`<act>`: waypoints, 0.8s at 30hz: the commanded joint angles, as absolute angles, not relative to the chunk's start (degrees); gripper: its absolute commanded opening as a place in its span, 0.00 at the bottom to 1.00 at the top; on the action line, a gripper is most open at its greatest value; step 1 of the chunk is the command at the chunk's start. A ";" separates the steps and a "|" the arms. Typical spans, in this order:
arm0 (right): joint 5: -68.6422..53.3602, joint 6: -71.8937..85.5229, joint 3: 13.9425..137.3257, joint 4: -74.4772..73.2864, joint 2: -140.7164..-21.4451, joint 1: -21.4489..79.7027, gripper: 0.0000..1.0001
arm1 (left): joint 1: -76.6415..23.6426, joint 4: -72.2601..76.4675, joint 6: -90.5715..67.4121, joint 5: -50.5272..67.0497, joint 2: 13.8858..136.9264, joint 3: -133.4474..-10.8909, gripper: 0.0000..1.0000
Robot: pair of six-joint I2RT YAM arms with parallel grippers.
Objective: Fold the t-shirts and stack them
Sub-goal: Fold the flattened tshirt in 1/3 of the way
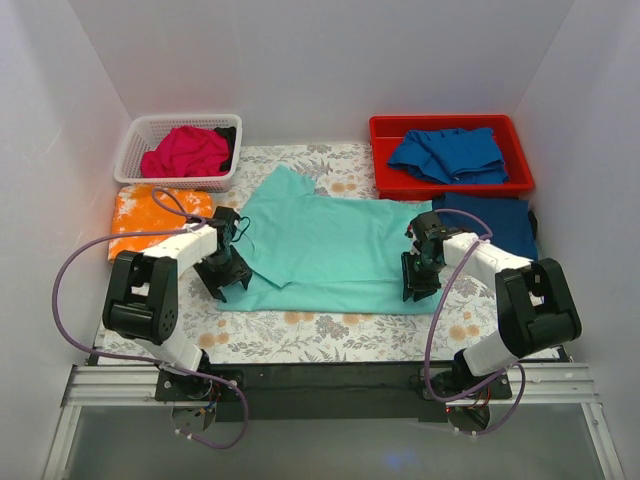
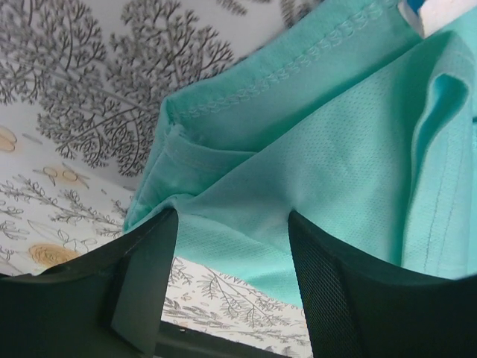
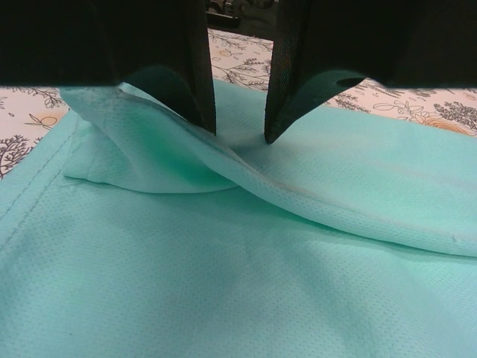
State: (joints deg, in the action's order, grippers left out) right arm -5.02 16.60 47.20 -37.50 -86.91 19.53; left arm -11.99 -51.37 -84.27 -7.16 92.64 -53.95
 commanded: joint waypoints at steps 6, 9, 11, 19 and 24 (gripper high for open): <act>-5.10 16.79 44.83 -37.97 -85.08 19.60 0.39 | -10.72 -58.27 -88.68 -3.08 88.51 -46.69 0.60; -5.27 16.70 44.65 -38.32 -84.82 19.60 0.38 | -10.28 -59.24 -89.91 -2.03 86.14 -44.66 0.60; -5.36 16.35 44.56 -38.67 -84.73 19.69 0.38 | -10.28 -59.06 -90.79 -1.32 83.95 -42.11 0.60; -2.99 15.12 46.58 -40.95 -83.06 19.60 0.38 | -10.11 -64.14 -89.92 -10.01 80.16 -53.94 0.60; -0.27 14.33 49.92 -41.40 -81.47 19.69 0.38 | -10.19 -64.08 -84.48 -10.73 82.69 -67.40 0.60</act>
